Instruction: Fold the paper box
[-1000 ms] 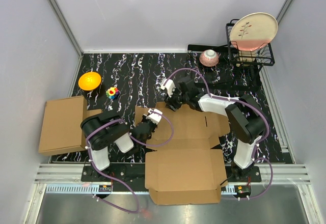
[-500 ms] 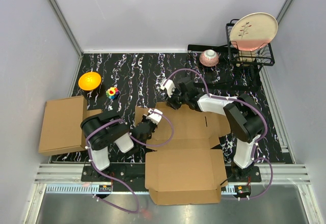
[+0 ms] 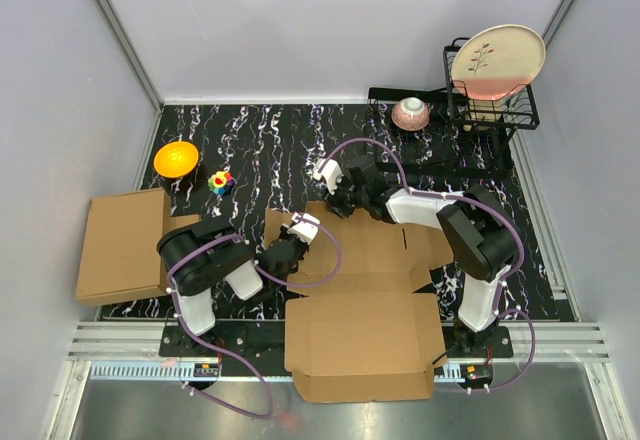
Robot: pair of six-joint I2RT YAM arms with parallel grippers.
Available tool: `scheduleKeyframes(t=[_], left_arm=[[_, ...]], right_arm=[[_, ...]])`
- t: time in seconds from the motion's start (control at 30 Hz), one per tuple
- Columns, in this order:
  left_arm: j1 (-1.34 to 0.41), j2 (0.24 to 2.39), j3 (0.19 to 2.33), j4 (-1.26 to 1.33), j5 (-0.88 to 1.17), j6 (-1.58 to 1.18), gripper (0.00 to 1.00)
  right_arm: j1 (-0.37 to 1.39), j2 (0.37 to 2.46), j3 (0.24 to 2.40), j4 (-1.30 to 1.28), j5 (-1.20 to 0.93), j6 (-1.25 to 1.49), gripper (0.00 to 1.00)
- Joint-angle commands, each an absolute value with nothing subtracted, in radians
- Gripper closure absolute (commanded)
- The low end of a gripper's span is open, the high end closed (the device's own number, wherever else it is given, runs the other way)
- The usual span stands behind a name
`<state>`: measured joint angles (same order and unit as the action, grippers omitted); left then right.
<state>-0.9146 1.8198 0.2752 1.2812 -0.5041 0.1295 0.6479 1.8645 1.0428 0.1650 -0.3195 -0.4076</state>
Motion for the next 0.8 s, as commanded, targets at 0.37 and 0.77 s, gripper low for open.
scheduleKeyframes(t=[0.37, 0.77], left_arm=[[-0.913, 1.545, 0.376, 1.225, -0.611, 0.152, 0.48], [-0.894, 1.236, 0.572, 0.594, -0.623, 0.062, 0.37]], right_arm=[[0.67, 1.798, 1.025, 0.054, -0.173, -0.37, 0.81], [0.672, 1.746, 1.051, -0.07, -0.009, -0.215, 0.92]])
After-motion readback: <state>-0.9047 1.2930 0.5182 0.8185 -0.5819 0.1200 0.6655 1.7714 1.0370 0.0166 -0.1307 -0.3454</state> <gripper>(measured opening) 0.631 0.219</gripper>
